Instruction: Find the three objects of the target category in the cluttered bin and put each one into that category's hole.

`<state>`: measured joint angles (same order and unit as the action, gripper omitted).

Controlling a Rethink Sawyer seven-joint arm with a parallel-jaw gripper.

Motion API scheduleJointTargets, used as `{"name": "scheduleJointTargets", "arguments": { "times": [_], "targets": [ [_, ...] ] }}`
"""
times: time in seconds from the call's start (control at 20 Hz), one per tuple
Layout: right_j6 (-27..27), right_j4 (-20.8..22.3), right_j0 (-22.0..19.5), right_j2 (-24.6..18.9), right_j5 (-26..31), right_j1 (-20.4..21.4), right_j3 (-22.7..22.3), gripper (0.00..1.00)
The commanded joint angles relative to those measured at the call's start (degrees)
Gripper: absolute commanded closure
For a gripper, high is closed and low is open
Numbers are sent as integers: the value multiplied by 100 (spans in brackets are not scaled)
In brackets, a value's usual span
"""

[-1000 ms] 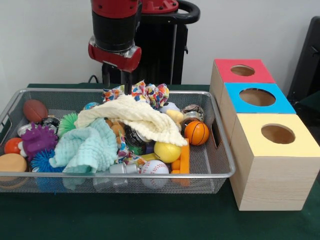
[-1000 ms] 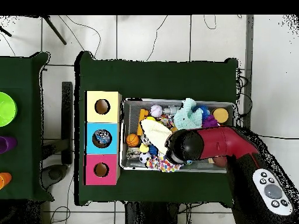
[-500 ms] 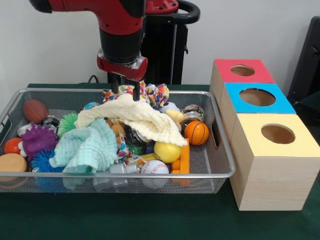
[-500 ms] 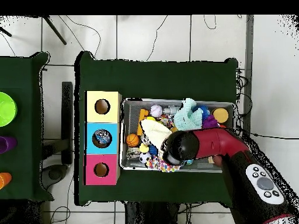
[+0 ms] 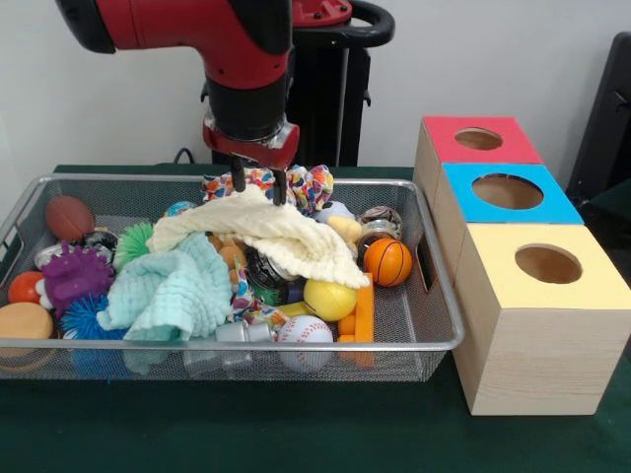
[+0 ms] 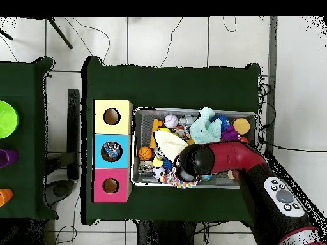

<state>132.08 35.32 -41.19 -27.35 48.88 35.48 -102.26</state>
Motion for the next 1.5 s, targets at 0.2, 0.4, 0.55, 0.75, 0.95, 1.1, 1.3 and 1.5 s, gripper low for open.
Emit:
{"name": "scheduleJointTargets", "arguments": {
  "times": [0.2, 0.4, 0.55, 0.75, 0.95, 1.1, 1.3, 1.5],
  "targets": [
    [-1807, 594, -150, -336, -93, -571, 147, 0],
    [-1784, 911, -169, -320, -458, -797, 244, 0],
    [-1750, 1222, -199, -300, -790, -1086, 393, 0],
    [-1845, 1480, -294, -363, -1016, -1314, 478, 0],
    [-2102, 1802, -437, -490, -1363, -1608, 725, 0],
    [-2180, 2004, -529, -627, -1636, -1674, 878, 0],
    [-2134, 2183, -534, -879, -1857, -1538, 916, 0],
    [-1926, 2056, -465, -1179, -1854, -1366, 923, 0]
  ]
}}
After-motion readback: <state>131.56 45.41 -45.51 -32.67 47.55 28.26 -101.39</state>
